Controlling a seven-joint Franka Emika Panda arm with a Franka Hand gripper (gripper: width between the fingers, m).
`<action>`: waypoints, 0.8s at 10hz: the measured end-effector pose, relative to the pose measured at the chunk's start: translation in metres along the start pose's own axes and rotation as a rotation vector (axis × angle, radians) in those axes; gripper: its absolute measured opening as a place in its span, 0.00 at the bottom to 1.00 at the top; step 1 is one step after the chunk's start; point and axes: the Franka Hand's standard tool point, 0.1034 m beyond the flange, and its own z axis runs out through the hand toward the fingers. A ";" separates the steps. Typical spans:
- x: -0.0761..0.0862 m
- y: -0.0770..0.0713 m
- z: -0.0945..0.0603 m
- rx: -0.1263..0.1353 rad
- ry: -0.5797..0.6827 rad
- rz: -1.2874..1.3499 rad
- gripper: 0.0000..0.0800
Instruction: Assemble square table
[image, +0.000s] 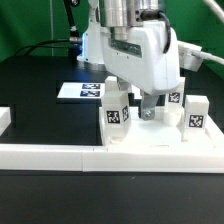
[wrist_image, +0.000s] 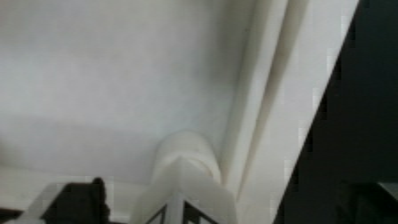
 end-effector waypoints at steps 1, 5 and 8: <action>0.001 0.000 0.000 -0.001 0.001 -0.057 0.81; 0.021 0.001 -0.007 0.015 0.024 -0.495 0.81; 0.040 0.003 -0.007 0.029 0.073 -0.808 0.81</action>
Offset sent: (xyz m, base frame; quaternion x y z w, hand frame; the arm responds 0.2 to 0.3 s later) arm 0.0000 0.0000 0.0000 0.0000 0.0000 -0.1938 0.9810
